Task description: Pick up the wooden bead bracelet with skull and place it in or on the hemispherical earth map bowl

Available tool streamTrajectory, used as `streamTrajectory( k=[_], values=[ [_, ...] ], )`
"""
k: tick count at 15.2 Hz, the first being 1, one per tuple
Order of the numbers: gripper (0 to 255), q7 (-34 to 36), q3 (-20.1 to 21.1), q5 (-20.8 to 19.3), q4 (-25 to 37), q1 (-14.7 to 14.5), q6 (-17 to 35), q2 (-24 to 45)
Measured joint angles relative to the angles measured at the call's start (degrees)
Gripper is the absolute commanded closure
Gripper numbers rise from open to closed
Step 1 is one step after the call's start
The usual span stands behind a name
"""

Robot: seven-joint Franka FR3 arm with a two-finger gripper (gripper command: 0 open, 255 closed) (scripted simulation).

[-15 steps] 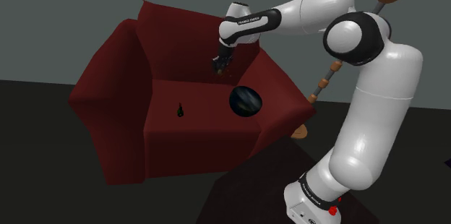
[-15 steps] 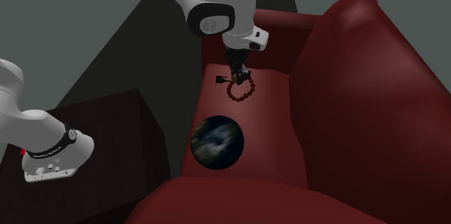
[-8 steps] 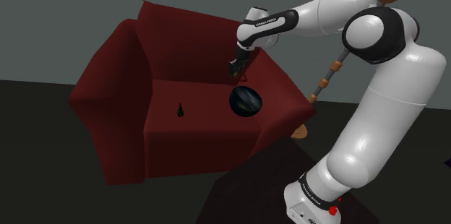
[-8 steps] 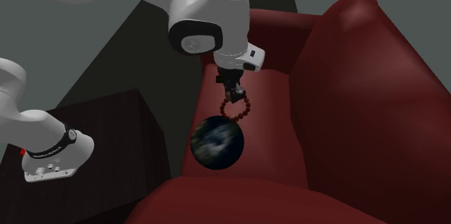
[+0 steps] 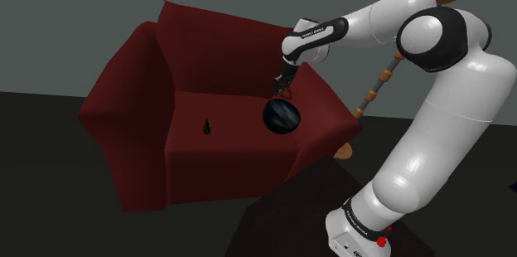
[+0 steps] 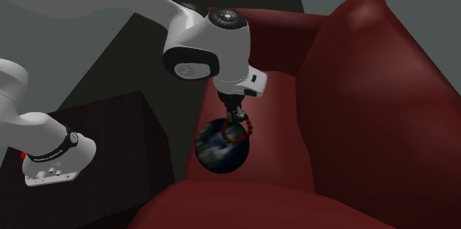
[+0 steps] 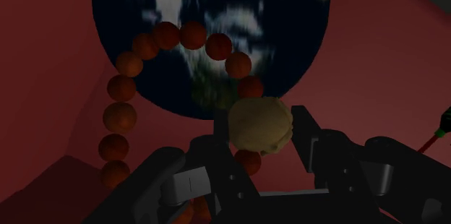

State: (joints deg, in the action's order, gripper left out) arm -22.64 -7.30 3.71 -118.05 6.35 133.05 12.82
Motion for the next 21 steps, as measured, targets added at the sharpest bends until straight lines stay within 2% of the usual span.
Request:
streamTrajectory(
  k=[8, 15, 16, 21],
  values=[
    [255, -0.82, 0.29, 0.93, -1.43, 0.28, 5.15, 3.79],
    [255, -0.92, 0.33, 1.05, -1.61, 0.32, 5.81, 4.24],
    [0, -0.92, 0.33, 1.05, -1.61, 0.32, 5.81, 4.24],
    [0, -0.93, 0.33, 1.05, -1.61, 0.32, 5.82, 4.24]
  ],
)
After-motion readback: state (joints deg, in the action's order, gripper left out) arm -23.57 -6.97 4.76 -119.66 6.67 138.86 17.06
